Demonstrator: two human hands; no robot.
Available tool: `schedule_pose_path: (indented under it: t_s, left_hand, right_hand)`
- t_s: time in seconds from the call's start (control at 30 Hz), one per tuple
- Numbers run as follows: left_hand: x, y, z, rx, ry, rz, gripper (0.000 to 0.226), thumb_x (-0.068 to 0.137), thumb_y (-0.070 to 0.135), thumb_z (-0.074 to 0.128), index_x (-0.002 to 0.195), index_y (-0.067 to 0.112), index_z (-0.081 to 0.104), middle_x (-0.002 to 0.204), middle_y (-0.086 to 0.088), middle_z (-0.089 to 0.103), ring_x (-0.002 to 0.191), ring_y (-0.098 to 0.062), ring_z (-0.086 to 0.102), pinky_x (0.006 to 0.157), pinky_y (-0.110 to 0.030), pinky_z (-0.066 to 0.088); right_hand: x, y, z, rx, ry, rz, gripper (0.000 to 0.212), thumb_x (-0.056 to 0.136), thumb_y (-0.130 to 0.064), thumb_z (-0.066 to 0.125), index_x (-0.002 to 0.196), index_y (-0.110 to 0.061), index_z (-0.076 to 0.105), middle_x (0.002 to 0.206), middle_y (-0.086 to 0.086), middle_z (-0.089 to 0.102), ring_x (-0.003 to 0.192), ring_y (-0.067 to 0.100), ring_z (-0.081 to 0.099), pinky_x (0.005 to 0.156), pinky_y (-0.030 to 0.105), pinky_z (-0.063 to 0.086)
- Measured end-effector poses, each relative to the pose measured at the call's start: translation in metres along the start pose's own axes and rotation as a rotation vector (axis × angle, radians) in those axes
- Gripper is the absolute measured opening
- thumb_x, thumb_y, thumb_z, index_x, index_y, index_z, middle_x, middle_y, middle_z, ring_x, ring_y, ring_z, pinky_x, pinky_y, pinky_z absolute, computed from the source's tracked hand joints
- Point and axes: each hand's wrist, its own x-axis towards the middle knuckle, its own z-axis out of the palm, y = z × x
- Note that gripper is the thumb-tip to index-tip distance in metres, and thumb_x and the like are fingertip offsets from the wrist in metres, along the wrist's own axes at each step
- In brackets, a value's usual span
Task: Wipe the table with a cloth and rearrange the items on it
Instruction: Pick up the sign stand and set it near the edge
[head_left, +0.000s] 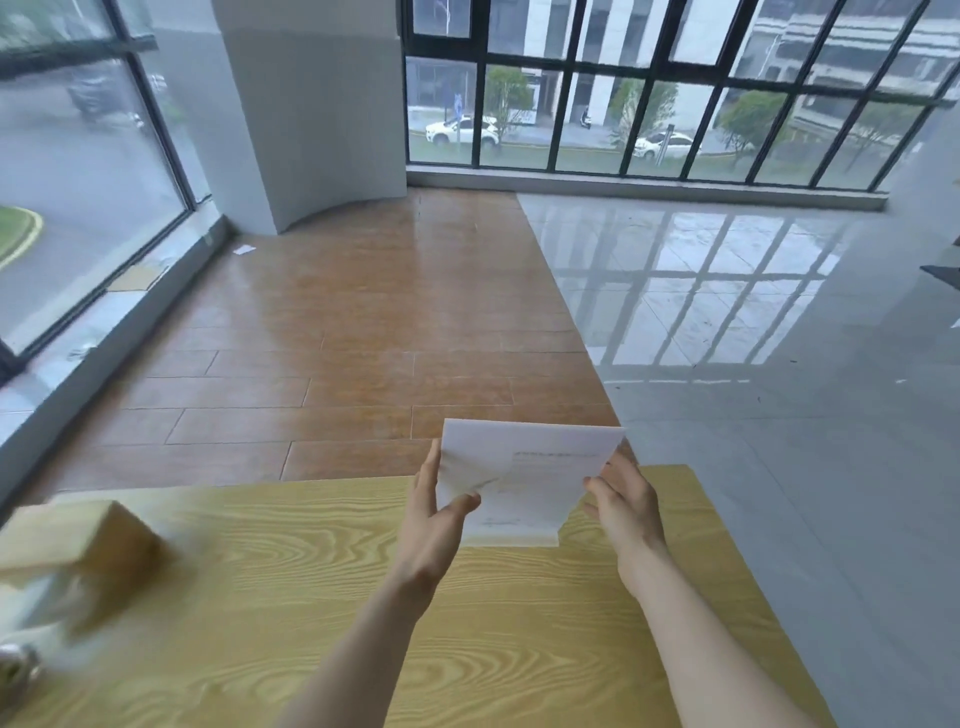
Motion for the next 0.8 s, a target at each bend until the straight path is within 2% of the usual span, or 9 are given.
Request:
schedule_pose_path:
  t_s: [0.07, 0.17, 0.37, 0.5, 0.6, 0.67, 0.8]
  left_hand:
    - [-0.021, -0.004, -0.045, -0.004, 0.073, 0.01, 0.078, 0.089, 0.019, 0.063, 0.151, 0.052, 0.03, 0.156, 0.017, 0.035, 0.146, -0.009, 0.031, 0.118, -0.045, 0.031]
    - [-0.057, -0.015, -0.118, -0.03, 0.165, 0.01, 0.076, 0.089, 0.015, 0.062, 0.15, 0.049, 0.034, 0.149, 0.014, 0.042, 0.14, -0.009, 0.04, 0.109, -0.04, 0.038]
    - [-0.135, -0.05, -0.26, -0.058, 0.386, 0.014, 0.071, 0.086, 0.021, 0.064, 0.146, 0.051, 0.041, 0.141, 0.016, 0.049, 0.131, -0.004, 0.048, 0.11, -0.043, 0.042]
    - [-0.191, -0.071, -0.34, -0.078, 0.534, -0.007, 0.067, 0.084, 0.029, 0.063, 0.144, 0.05, 0.044, 0.141, 0.015, 0.051, 0.13, -0.009, 0.05, 0.108, -0.045, 0.044]
    - [-0.226, -0.083, -0.386, -0.088, 0.651, -0.023, 0.067, 0.08, 0.028, 0.061, 0.144, 0.043, 0.048, 0.137, 0.012, 0.055, 0.126, -0.012, 0.053, 0.107, -0.043, 0.043]
    - [-0.245, -0.092, -0.413, -0.097, 0.72, -0.031, 0.069, 0.074, 0.029, 0.059, 0.142, 0.039, 0.052, 0.133, 0.01, 0.058, 0.122, -0.012, 0.056, 0.106, -0.041, 0.044]
    - [-0.274, -0.11, -0.458, -0.127, 0.798, -0.038, 0.066, 0.073, 0.029, 0.06, 0.138, 0.04, 0.056, 0.129, 0.005, 0.062, 0.12, -0.014, 0.059, 0.103, -0.041, 0.047]
  right_hand:
    - [-0.026, -0.003, 0.035, -0.019, -0.041, -0.013, 0.04, 0.092, -0.012, 0.06, 0.125, -0.035, 0.065, 0.122, -0.01, 0.069, 0.108, 0.013, 0.067, 0.101, 0.049, 0.055]
    - [-0.071, -0.005, 0.096, -0.029, -0.118, -0.015, 0.044, 0.09, -0.015, 0.061, 0.132, -0.031, 0.059, 0.134, -0.001, 0.065, 0.112, 0.019, 0.068, 0.099, 0.047, 0.057]
    - [-0.165, -0.001, 0.223, -0.076, -0.239, 0.002, 0.031, 0.095, -0.011, 0.061, 0.123, -0.022, 0.055, 0.133, 0.006, 0.063, 0.112, 0.024, 0.066, 0.092, 0.046, 0.06]
    - [-0.23, 0.007, 0.298, -0.135, -0.339, -0.017, 0.024, 0.095, -0.013, 0.061, 0.118, -0.022, 0.057, 0.127, 0.005, 0.066, 0.102, 0.018, 0.068, 0.089, 0.048, 0.061]
    - [-0.277, 0.015, 0.344, -0.195, -0.387, -0.037, 0.019, 0.093, -0.02, 0.061, 0.109, -0.03, 0.058, 0.121, 0.002, 0.068, 0.101, 0.019, 0.068, 0.089, 0.052, 0.06]
    - [-0.304, 0.022, 0.369, -0.222, -0.402, -0.041, 0.017, 0.091, -0.022, 0.061, 0.101, -0.035, 0.057, 0.116, 0.001, 0.07, 0.099, 0.019, 0.069, 0.089, 0.053, 0.06]
    - [-0.346, 0.032, 0.405, -0.248, -0.447, -0.031, 0.015, 0.086, -0.027, 0.059, 0.099, -0.033, 0.058, 0.109, -0.001, 0.073, 0.095, 0.019, 0.071, 0.085, 0.053, 0.061]
